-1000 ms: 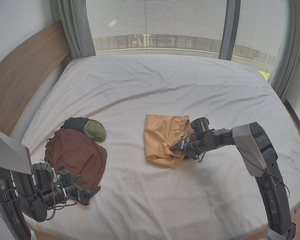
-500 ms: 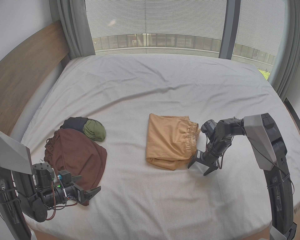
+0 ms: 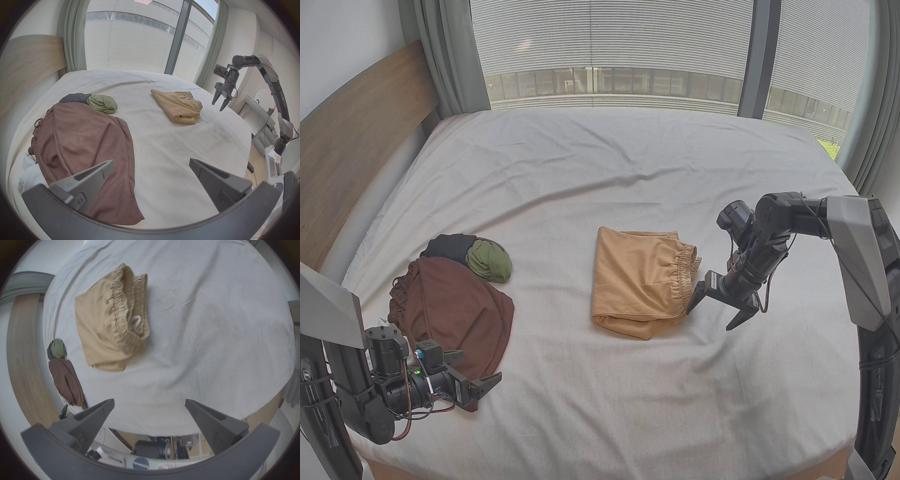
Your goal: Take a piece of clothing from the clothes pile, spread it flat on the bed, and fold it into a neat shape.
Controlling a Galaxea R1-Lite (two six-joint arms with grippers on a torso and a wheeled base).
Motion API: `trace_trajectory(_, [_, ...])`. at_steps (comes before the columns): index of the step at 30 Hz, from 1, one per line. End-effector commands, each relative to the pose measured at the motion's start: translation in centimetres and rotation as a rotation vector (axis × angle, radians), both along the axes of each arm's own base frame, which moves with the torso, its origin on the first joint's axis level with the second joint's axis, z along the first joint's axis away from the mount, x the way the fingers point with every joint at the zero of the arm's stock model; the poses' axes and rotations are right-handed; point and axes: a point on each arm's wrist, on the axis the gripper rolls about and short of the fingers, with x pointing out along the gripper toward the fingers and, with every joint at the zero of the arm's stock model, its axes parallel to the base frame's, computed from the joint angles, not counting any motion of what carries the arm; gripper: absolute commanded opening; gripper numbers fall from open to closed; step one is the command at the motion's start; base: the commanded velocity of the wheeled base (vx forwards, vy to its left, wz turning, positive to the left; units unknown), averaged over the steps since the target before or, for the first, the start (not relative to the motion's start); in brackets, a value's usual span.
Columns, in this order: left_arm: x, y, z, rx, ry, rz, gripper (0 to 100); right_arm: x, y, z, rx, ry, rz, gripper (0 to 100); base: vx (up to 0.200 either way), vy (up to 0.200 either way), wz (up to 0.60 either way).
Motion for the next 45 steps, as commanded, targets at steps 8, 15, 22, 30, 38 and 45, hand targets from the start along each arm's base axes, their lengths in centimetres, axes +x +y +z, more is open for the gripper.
trace_trajectory(8, [-0.1,-0.1,0.2,-0.005,-0.006,-0.014,100,-8.5,-1.8,11.2,-0.027,0.043,0.134,100,0.0,0.0,0.0])
trace_trajectory(15, [-0.1,-0.2,0.1,-0.005,-0.002,-0.019,100,-13.4,-3.7,15.2,-0.05,0.115,0.186,100,0.0,0.0,0.0])
trace_trajectory(22, [-0.1,-0.3,0.1,-0.012,0.003,-0.016,100,-19.3,-5.2,20.5,-0.017,-0.048,0.187,100,0.0,0.0,0.0])
trace_trajectory(30, [-0.1,-0.3,0.1,-0.012,0.002,-0.018,100,-32.7,-9.2,30.0,0.114,-0.798,0.194,100,0.0,0.0,0.0])
trace_trajectory(38, [-0.1,-0.5,0.1,-0.017,0.002,-0.025,100,-34.4,-10.4,20.6,0.063,-1.157,0.139,100,0.0,0.0,0.0])
trace_trajectory(45, [-0.7,-0.4,1.7,-0.037,-0.046,-0.031,100,-34.5,-10.3,11.9,0.102,-1.015,0.175,100,0.0,0.0,0.0])
